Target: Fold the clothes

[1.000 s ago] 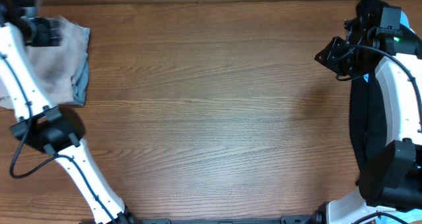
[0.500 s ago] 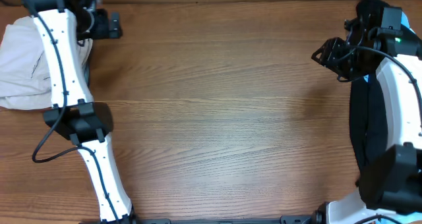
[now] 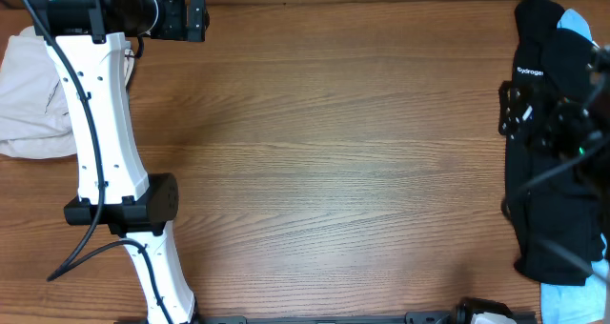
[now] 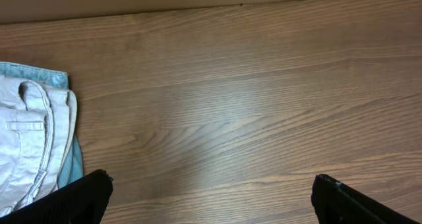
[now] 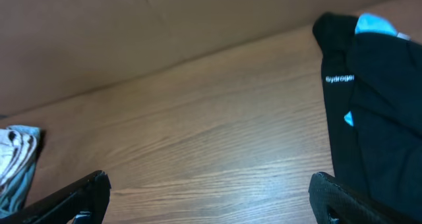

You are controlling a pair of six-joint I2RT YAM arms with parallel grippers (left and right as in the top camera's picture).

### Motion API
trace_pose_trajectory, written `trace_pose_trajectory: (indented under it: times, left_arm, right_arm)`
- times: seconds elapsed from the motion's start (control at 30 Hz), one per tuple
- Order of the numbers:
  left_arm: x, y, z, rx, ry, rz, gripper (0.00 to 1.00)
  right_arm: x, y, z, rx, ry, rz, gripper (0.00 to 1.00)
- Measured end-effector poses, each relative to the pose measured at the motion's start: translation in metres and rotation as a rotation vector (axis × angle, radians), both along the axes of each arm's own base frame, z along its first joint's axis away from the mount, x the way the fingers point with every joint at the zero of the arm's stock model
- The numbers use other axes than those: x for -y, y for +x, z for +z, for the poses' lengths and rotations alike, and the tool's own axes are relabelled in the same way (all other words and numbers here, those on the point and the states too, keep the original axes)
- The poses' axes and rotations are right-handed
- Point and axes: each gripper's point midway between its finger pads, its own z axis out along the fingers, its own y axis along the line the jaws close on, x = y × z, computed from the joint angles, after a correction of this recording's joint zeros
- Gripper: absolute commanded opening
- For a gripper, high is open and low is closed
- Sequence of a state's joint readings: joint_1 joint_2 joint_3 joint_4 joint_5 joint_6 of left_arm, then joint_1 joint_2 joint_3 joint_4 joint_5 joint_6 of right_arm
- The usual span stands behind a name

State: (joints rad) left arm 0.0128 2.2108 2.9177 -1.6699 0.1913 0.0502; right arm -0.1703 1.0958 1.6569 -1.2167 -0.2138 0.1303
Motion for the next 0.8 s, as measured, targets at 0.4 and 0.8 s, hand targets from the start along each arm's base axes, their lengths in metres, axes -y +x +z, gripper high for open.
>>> trace_pose_trajectory:
  times: [0.4,0.8]
  left_arm:
    - [0.000,0.000,-0.001,-0.003,0.000,0.000,1.00]
    - [0.000,0.000,-0.001,-0.005,-0.001,0.000,1.00]
  right_arm:
    - [-0.001,-0.010,0.004,0.013,-0.009,-0.005,1.00]
    - [-0.014,-0.025,-0.051,0.321,-0.114,-0.012,1.00]
